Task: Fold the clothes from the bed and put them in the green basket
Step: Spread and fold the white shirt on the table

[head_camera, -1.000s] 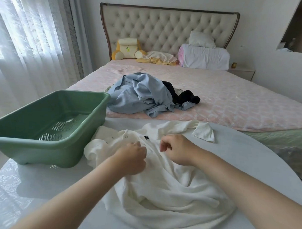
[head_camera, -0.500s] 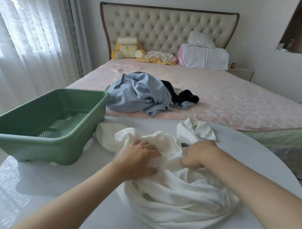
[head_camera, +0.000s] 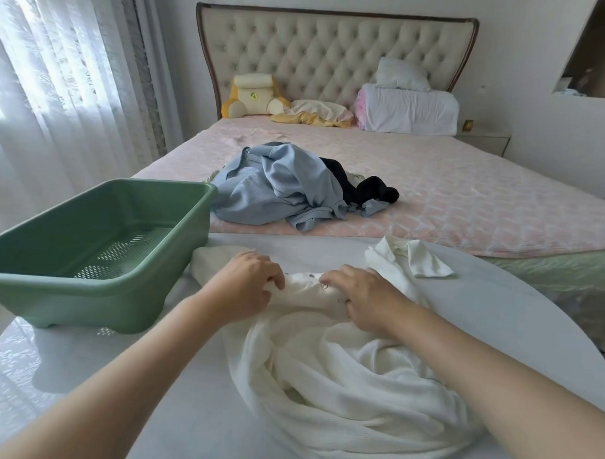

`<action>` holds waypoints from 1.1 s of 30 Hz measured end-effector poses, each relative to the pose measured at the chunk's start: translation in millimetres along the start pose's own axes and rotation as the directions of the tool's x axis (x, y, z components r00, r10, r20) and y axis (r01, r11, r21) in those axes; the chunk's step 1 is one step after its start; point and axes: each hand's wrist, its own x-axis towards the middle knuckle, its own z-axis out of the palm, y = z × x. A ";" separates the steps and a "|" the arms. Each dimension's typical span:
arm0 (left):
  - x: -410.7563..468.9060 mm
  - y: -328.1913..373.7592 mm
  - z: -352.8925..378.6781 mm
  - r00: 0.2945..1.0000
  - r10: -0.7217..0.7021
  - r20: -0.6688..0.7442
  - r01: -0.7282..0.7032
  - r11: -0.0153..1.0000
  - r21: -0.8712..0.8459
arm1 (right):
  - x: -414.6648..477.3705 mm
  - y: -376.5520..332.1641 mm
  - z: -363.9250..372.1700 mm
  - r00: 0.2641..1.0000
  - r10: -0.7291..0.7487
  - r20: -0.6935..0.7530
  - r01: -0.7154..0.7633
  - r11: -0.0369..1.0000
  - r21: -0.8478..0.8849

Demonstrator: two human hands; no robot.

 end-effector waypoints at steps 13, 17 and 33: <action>-4.4 -5.0 1.2 0.983 -0.166 0.083 0.164 0.986 0.027 | 37.7 -47.7 -13.3 0.986 0.133 0.095 -0.151 0.964 0.220; -1.9 -14.4 19.2 0.871 -0.322 0.370 0.326 0.944 0.052 | 60.2 -52.6 -0.6 0.951 0.167 0.261 -0.246 0.918 0.310; 0.3 -32.4 -7.4 0.757 -0.475 0.448 0.316 0.867 0.385 | 38.8 4.1 -38.9 0.866 0.332 -0.373 -0.127 0.869 0.479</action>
